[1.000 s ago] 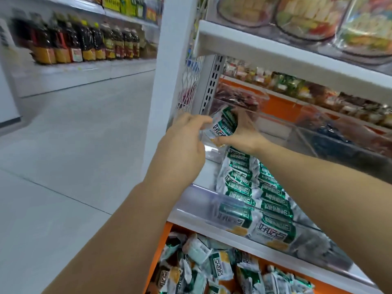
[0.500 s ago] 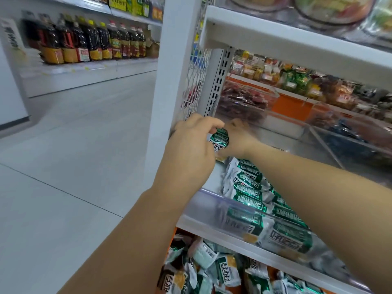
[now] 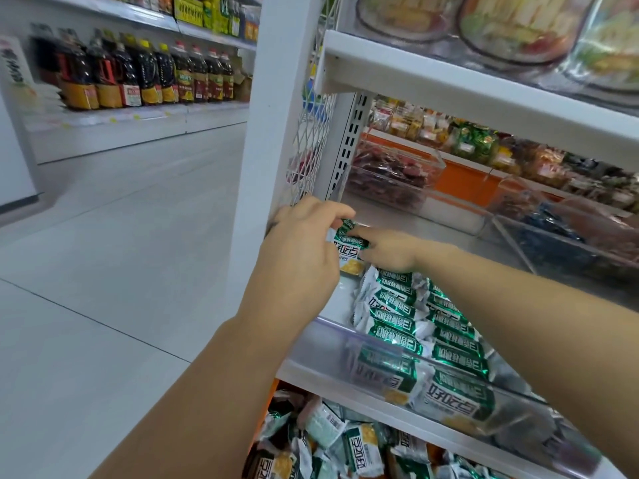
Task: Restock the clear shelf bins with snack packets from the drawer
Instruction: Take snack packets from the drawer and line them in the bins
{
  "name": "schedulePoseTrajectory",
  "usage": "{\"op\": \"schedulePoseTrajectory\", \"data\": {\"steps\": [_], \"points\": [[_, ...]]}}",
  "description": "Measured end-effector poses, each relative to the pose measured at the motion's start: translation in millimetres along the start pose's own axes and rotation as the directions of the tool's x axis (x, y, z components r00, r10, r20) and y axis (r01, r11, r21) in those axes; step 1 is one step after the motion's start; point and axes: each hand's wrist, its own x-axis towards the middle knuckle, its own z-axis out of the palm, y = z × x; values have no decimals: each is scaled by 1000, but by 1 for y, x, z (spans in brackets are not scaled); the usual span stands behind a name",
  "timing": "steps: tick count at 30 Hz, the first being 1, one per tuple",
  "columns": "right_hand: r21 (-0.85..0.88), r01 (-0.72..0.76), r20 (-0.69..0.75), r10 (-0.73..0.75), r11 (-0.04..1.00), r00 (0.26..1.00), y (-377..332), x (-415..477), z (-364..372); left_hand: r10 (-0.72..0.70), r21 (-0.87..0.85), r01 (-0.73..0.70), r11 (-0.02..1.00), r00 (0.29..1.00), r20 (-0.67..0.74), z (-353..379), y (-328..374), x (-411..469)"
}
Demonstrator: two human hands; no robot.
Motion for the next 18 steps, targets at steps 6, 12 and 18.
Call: {"op": "schedulePoseTrajectory", "data": {"steps": [6,12,18], "points": [[-5,29,-308,-29,1000,951,-9,-3,9,7,14,-7,1000,1000,9,0,2,-1],[-268,96,-163,-143,959,976,-6,-7,2,18,31,-18,999,1000,7,0,1,-1],[-259,51,-89,-76,965,993,-14,-19,-6,28,66,-29,997,999,23,-3,4,-3]]}}
